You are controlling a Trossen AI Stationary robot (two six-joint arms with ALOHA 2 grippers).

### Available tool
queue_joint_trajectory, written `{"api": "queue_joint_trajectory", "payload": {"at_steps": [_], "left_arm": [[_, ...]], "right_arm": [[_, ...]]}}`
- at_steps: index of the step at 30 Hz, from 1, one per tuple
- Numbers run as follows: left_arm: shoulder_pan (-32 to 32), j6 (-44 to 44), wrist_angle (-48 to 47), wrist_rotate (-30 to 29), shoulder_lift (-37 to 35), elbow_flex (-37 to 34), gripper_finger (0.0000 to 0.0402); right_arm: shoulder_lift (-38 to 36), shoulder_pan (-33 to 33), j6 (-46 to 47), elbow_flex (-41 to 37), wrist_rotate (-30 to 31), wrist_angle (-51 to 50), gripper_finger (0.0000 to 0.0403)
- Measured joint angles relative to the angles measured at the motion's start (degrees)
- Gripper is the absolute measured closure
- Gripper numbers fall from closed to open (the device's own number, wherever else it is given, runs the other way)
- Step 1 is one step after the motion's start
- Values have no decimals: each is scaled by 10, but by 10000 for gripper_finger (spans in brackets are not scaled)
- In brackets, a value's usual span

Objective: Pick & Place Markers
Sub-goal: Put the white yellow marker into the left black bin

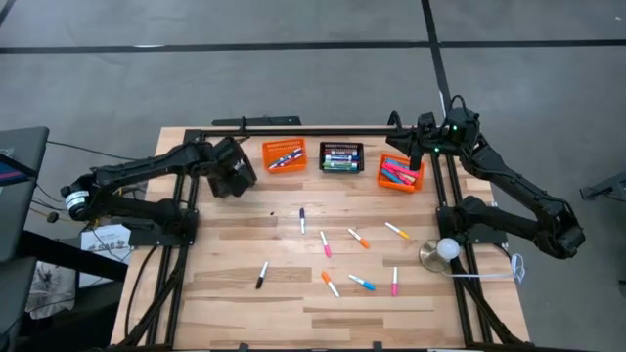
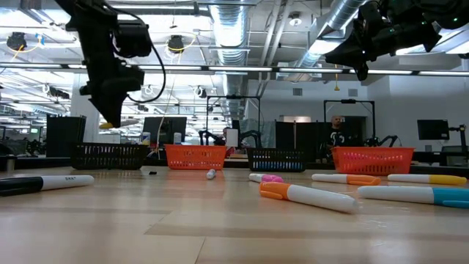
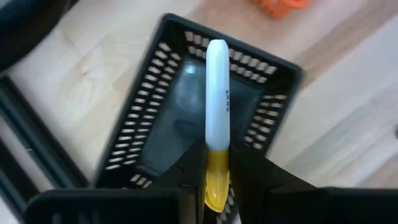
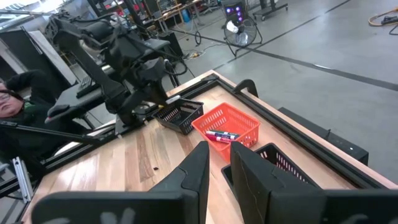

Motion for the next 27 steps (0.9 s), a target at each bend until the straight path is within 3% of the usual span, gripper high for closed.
{"api": "queue_joint_trajectory", "payload": {"at_steps": [8, 18, 27], "left_arm": [[48, 32, -5, 7, 15, 0, 344], [51, 32, -10, 20, 140, 0, 344], [51, 30, -8, 19, 176, 0, 344]], "right_arm": [[0, 0, 0, 0, 0, 0, 346], [0, 0, 0, 0, 0, -1, 346], [0, 0, 0, 0, 0, -4, 346]]}}
